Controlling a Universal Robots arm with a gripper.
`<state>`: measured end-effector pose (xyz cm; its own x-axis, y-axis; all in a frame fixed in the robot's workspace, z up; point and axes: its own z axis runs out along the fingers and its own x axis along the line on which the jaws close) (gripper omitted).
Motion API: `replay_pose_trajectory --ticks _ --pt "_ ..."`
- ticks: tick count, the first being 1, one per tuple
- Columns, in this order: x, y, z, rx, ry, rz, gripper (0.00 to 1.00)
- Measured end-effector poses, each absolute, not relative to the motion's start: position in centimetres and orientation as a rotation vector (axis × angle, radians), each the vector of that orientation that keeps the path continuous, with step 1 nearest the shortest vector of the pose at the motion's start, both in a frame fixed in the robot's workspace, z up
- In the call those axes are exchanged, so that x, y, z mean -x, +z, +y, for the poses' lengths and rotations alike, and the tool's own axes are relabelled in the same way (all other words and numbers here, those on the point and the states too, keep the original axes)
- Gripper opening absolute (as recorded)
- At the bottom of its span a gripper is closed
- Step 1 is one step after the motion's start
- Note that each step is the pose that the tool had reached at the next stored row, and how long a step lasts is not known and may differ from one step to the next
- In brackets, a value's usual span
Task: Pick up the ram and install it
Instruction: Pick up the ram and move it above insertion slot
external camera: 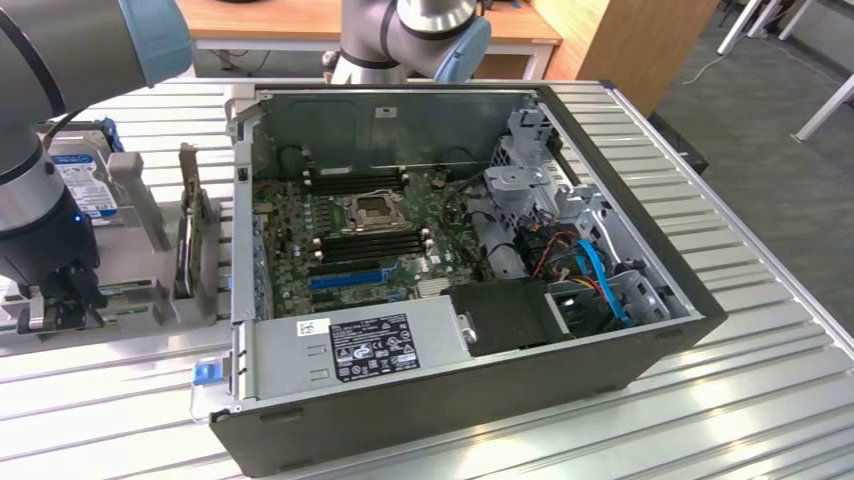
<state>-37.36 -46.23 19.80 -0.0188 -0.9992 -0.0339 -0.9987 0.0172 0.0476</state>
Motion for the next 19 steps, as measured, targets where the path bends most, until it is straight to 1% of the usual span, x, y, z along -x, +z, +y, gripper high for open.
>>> replay_pose_trajectory --ticks 19 --pt "37.37 20.08 -46.23 -2.194 -0.09 -2.234 0.3"
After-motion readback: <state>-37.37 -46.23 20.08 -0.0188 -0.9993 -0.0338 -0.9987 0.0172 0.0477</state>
